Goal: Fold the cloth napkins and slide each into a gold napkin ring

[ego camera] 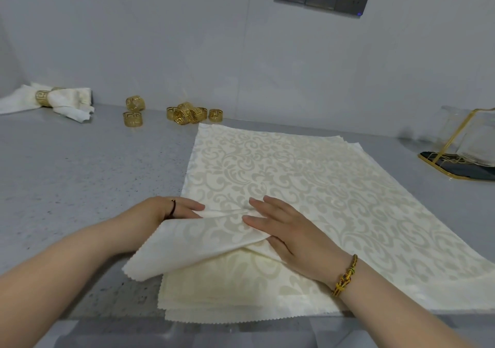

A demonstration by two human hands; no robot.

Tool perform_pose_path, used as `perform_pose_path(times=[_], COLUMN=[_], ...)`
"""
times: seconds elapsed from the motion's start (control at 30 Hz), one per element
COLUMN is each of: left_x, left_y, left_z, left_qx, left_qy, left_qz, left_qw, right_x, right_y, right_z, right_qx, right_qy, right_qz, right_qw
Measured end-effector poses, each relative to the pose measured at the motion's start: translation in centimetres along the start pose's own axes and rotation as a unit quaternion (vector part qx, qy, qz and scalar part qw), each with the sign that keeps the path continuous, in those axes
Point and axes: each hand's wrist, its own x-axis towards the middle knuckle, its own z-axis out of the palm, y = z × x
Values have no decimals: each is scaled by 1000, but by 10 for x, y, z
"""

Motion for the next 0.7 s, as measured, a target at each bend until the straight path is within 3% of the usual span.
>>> perform_pose_path(times=[0.03, 0.07, 0.1, 0.23, 0.3, 0.4, 0.5, 0.6, 0.7], left_x=[-7, -9, -9, -14, -15, -10, -7, -11, -18], left_y=[10, 1, 1, 22, 45, 75, 68, 59, 55], left_z=[4, -4, -3, -10, -17, -3, 28, 43, 49], left_qx=[-1, 74, 81, -29, -13, 98, 282, 317, 321], left_qy=[-28, -23, 7, 84, 110, 100, 99, 120, 177], left_qz=[9, 33, 10, -53, -18, 25, 56, 45, 67], left_qw=[1000, 996, 997, 995, 994, 990, 953, 940, 928], right_x=[0, 0, -1, 2, 4, 9, 11, 9, 8], right_y=[-1, -2, -2, -6, -8, -11, -10, -5, 0], right_z=[0, 1, 3, 2, -3, -5, -8, -21, -27], right_qx=[-1, -3, -10, 6, 48, 52, 49, 129, 189], right_qy=[2, 2, 0, -54, -82, -93, -76, -37, -68], right_qz=[-8, -17, -25, -11, 11, 23, 40, 115, 147], right_qw=[1000, 1000, 1000, 998, 995, 994, 995, 984, 969])
